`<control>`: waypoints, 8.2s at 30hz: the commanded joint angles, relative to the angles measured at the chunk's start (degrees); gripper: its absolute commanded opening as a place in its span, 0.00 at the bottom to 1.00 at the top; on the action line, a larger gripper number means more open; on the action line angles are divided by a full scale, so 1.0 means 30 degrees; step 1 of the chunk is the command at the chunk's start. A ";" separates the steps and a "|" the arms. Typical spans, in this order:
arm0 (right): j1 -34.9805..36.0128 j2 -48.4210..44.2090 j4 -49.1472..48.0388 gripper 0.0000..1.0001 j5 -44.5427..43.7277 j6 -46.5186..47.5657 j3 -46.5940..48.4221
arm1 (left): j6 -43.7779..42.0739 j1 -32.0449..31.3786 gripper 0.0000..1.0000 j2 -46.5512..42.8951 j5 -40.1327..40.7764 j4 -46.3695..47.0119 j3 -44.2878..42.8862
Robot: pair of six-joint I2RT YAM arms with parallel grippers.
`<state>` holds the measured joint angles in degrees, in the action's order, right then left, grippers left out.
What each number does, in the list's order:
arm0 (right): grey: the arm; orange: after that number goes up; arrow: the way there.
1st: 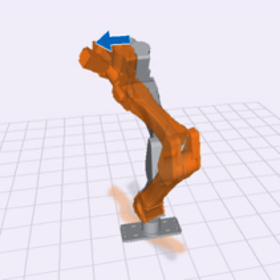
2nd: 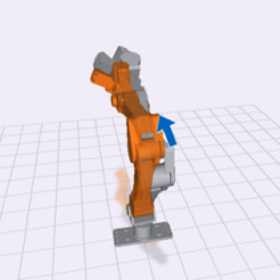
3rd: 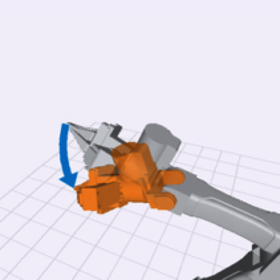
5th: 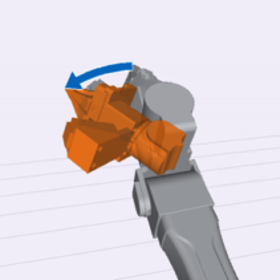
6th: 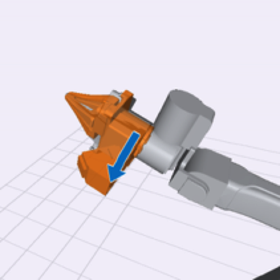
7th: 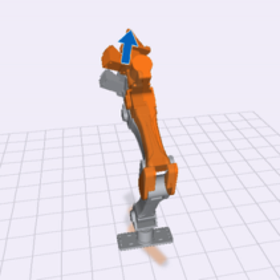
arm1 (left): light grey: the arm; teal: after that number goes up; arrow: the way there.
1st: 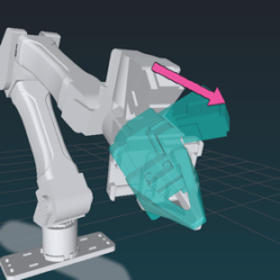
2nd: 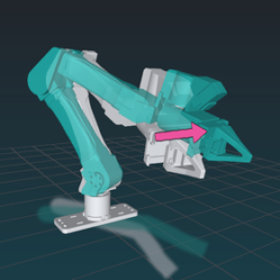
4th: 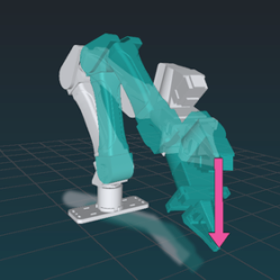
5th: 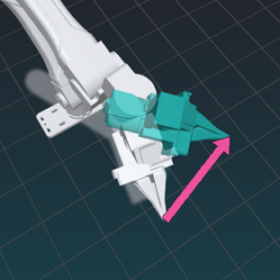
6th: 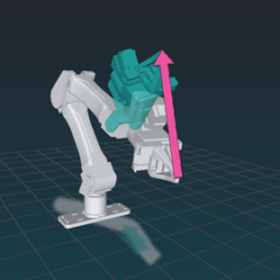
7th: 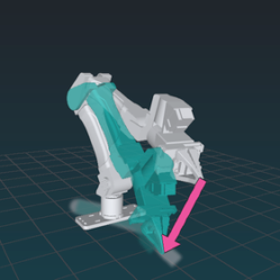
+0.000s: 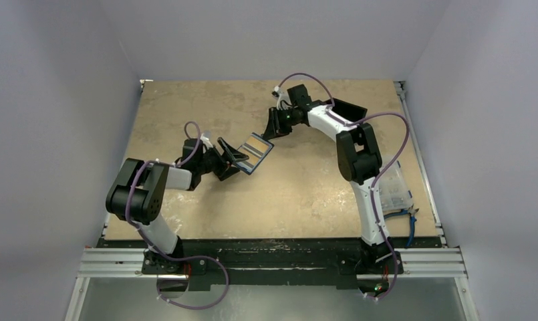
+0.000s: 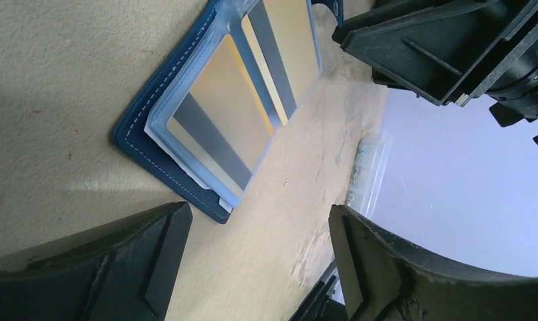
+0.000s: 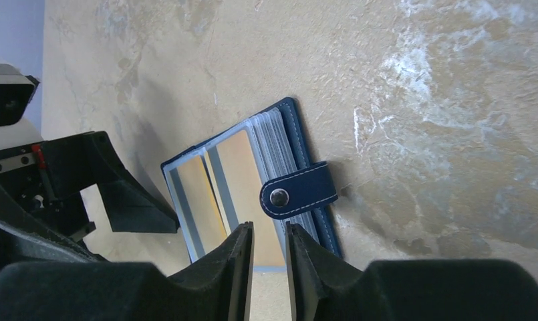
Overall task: Put the credit cards into the card holder
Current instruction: Close the card holder at the center of the board.
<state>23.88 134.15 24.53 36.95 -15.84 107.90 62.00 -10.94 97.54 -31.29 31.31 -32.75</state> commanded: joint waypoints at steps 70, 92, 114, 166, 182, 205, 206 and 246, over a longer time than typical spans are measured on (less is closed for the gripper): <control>0.1933 -0.5328 -0.7258 0.51 -0.8568 0.1546 -0.6455 | 0.0348 -0.1666 0.38 0.6293 0.1102 -0.5194 -0.8934; 0.2564 -0.4573 -0.6303 0.54 -1.1523 0.5187 -0.7328 | -0.1403 -0.1216 0.38 0.6849 0.0060 -0.6310 -0.9317; 0.2813 -0.4752 -0.8560 0.56 -0.9212 0.3986 -0.8942 | -0.1227 -0.1158 0.38 0.7288 -0.0435 -0.6229 -0.9649; 0.0665 -0.6522 -1.3153 0.27 -0.8575 -0.3838 -1.0973 | -0.2752 -0.1268 0.33 0.7128 -0.0355 -0.7145 -1.0885; 0.0181 -0.5207 -1.2548 0.27 -0.5942 -0.3712 -0.9731 | -0.2681 -0.1568 0.31 0.7302 -0.0583 -0.7002 -1.0879; 0.1303 -0.4440 -1.0784 0.41 -0.5831 -0.1343 -0.8002 | -0.2689 -0.1598 0.31 0.7302 -0.0561 -0.7025 -1.0910; 0.1324 -0.4419 -1.0771 0.41 -0.5844 -0.1328 -0.8040 | -0.2679 -0.1598 0.31 0.7302 -0.0572 -0.7015 -1.0909; 0.1270 -0.5271 -1.0635 0.30 -0.6554 -0.1079 -0.8683 | -0.2704 -0.1627 0.31 0.7354 -0.0586 -0.6970 -1.0887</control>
<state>27.75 121.71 -5.30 17.47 -19.07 82.15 56.36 -14.83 117.23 -35.88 13.58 -65.14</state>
